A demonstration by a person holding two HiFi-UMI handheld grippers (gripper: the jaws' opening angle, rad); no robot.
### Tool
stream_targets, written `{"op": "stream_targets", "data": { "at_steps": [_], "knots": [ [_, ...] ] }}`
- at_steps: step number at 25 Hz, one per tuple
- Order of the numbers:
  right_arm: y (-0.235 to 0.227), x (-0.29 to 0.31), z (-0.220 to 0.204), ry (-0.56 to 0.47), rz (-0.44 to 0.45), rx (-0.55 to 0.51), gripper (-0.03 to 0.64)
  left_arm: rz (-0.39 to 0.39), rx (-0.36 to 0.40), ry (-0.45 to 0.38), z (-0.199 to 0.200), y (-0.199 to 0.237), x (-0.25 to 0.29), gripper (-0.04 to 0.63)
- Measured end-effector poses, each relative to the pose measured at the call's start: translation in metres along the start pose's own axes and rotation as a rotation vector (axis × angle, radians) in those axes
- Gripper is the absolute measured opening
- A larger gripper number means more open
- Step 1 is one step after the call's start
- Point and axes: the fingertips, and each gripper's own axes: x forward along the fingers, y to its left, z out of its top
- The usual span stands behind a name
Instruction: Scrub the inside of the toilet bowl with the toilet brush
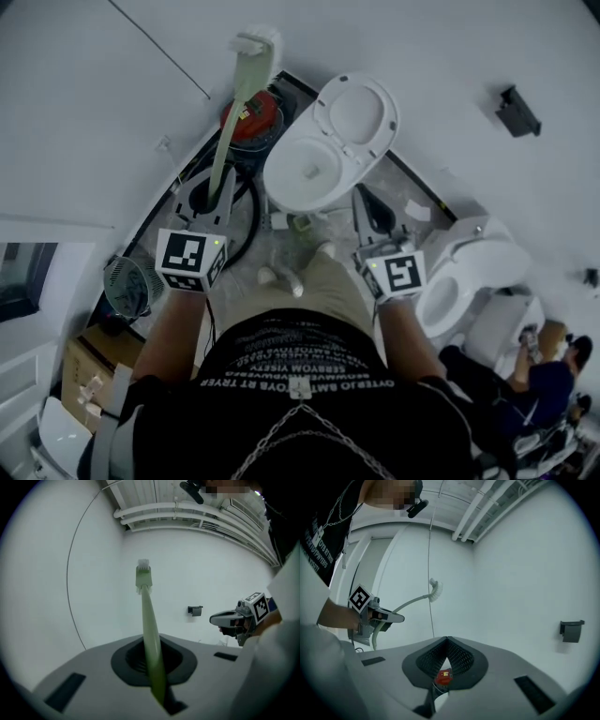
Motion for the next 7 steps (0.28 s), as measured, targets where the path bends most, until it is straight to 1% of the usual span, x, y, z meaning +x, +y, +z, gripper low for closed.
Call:
{"op": "stream_targets", "data": {
  "at_steps": [4, 7],
  "knots": [
    [0.002, -0.007, 0.009, 0.007, 0.024, -0.010, 0.003, 0.008, -0.013, -0.037, 0.015, -0.009, -0.016, 0.002],
    [0.008, -0.022, 0.014, 0.007, 0.043, -0.018, 0.003, 0.018, -0.028, -0.050, 0.017, -0.024, -0.030, 0.002]
  ]
}}
